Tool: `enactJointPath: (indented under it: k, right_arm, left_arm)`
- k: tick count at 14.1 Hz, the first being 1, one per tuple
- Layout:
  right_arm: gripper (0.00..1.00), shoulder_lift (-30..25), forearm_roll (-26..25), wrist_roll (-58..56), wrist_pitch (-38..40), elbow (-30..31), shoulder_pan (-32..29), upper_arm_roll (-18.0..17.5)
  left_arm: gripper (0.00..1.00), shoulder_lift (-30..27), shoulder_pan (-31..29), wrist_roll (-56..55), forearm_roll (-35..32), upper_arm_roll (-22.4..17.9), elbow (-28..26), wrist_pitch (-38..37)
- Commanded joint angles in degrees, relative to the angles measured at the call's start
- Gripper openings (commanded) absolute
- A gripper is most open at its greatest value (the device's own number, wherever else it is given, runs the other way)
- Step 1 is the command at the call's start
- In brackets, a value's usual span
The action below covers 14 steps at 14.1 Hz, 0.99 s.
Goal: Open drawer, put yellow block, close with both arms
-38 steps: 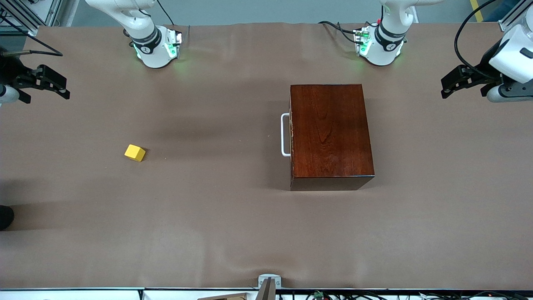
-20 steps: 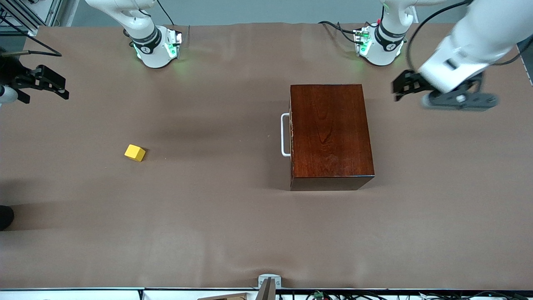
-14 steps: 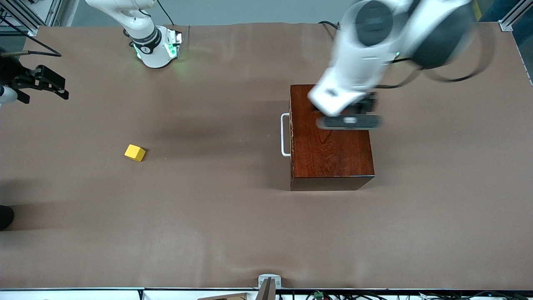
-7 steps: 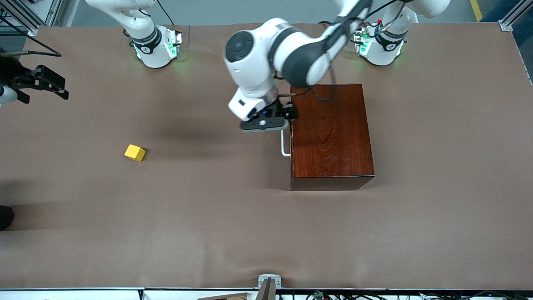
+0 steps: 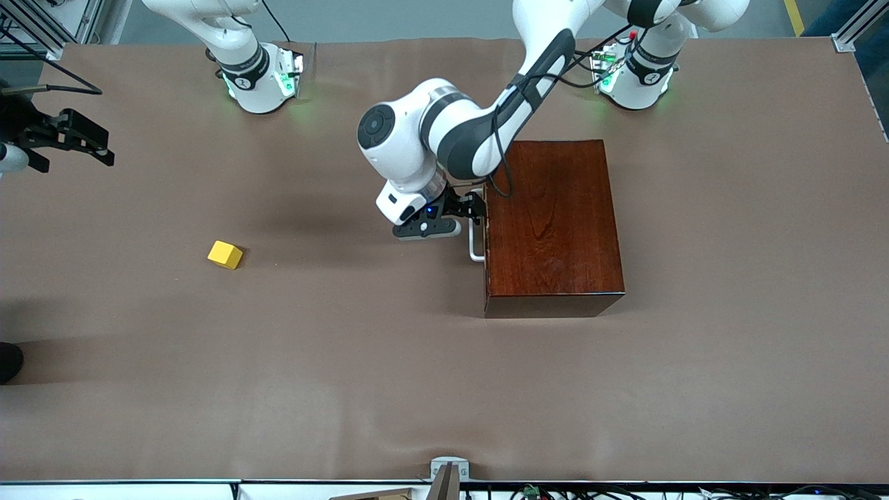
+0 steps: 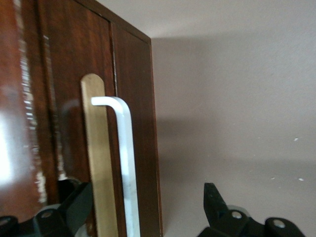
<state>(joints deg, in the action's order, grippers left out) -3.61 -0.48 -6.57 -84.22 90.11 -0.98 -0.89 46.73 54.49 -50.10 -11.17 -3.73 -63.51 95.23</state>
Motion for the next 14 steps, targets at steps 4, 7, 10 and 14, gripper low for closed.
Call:
enactJointPath:
  k: [4,7,10,14]
  right_arm:
    - [1.0,0.36,-0.22,-0.28,0.46,-0.64,-1.04,-0.7]
    - [1.0,0.36,-0.22,-0.28,0.46,-0.64,-1.04,-0.7]
    - [1.0,0.36,-0.13,-0.28,0.46,-0.64,-1.04,-0.7]
    - [1.0,0.36,-0.13,-0.28,0.55,-0.64,-1.13,-0.7]
  left_arm:
    - [1.0,3.18,0.97,-1.75,-1.92,-0.14,2.07,-1.18]
    - [1.0,4.07,1.5,-1.84,-1.92,-0.05,2.07,-1.01]
    - [1.0,4.16,1.5,-2.19,-1.92,-0.05,2.51,0.22]
    - [1.0,4.24,1.58,-3.94,-1.4,0.12,2.6,4.09]
